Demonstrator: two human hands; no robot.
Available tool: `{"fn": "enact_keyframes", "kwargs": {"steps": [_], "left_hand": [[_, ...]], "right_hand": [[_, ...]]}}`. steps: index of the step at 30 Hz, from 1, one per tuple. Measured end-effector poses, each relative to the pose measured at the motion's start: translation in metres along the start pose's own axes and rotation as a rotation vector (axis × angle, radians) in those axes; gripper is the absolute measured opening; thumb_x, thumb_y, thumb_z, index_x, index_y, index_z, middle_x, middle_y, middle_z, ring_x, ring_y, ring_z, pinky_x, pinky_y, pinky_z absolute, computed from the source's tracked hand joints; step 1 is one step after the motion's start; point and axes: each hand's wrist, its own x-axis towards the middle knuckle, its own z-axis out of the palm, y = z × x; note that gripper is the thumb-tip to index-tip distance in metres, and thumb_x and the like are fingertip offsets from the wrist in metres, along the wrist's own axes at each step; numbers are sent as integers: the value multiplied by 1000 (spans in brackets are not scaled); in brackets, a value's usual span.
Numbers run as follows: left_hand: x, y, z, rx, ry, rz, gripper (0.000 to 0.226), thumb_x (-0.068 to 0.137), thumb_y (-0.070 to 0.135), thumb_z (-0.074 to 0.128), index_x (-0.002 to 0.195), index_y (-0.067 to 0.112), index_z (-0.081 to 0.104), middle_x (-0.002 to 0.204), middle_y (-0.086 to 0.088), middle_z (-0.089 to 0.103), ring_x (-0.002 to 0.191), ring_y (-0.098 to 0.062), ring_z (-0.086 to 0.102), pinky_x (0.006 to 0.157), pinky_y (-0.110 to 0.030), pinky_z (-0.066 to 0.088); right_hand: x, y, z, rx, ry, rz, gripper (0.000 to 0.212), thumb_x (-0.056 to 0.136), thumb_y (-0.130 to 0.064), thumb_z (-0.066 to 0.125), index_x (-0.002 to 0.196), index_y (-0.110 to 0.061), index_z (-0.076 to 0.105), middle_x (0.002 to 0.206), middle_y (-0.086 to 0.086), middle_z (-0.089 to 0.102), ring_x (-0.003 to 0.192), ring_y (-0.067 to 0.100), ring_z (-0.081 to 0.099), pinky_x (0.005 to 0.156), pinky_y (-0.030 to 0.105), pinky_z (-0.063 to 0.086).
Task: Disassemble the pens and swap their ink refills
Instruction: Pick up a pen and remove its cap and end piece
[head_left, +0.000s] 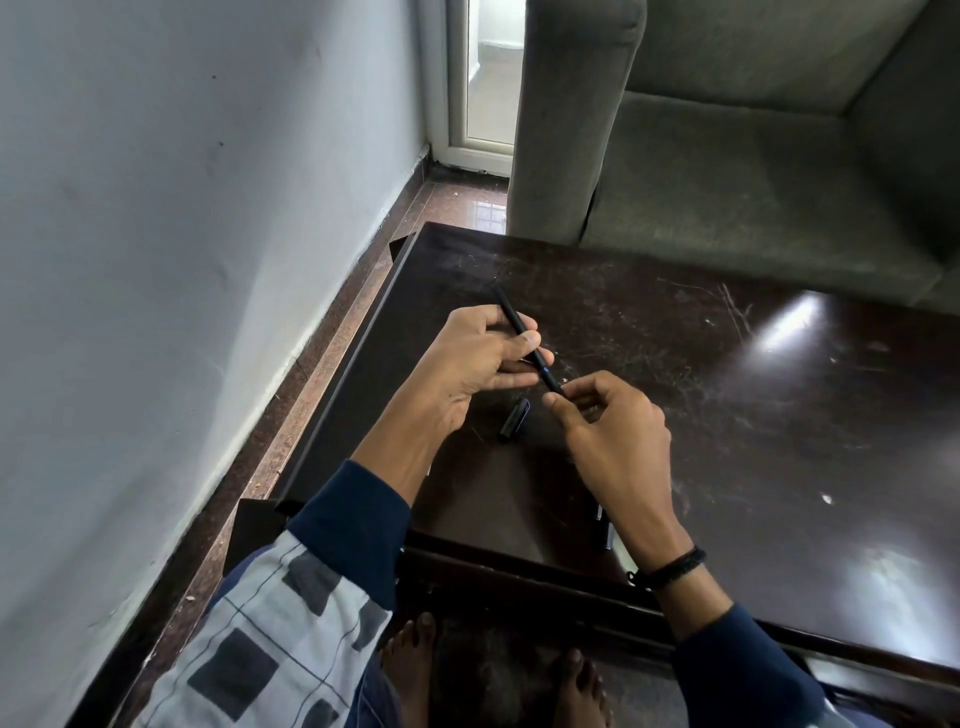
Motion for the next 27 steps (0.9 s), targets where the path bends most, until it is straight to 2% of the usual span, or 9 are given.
{"fn": "enact_keyframes", "kwargs": {"steps": [4,6,9,14,18,22,27], "left_hand": [[0,0,0,5,-1,3,11,100,2,62,109,6,67,94,-13,78,83,-15,79,71,-28,64],[0,1,-1,-2,4,2,12,100,2,62,110,6,67,96,-14,78,83,-16,79,70,-27,64],[0,1,-1,-8,3,0,11,99,2,62,109,6,67,94,-13,78,83,-15,79,68,-26,63],[0,0,0,-8,-2,3,12,99,2,63,111,4,67,90,-11,78,80,-14,79,68,-26,63],[0,0,-2,-8,3,5,13,99,2,63,112,4,67,95,-14,78,85,-16,79,68,-27,63],[0,-1,0,-7,-5,-1,12,99,1,63,109,6,67,92,-12,78,85,-17,79,71,-29,64],[0,-1,0,-6,-5,2,13,99,1,63,111,5,67,90,-10,78,84,-17,79,70,-29,64]], "right_hand": [[0,-1,1,-20,-46,-7,16,97,-43,67,97,-29,74,80,-13,71,77,5,65,63,21,42],[-1,-2,0,-8,-39,-17,14,94,-46,71,99,-33,72,85,-15,71,79,1,64,65,20,44],[-1,-3,0,-6,-16,-19,15,90,-44,77,97,-34,68,83,-17,68,79,0,64,66,23,46],[-1,-2,1,-8,-27,-1,11,96,-40,70,92,-30,72,75,-12,69,72,8,65,63,28,44],[-1,-3,1,-6,-38,-8,11,95,-44,71,99,-34,71,81,-16,70,77,5,66,65,24,47],[-1,-2,1,-12,-23,-12,11,92,-42,75,96,-33,70,81,-16,69,76,8,67,70,32,53],[-1,0,2,-18,-54,-17,12,97,-42,68,98,-31,72,82,-13,73,80,10,68,72,32,52]]}}
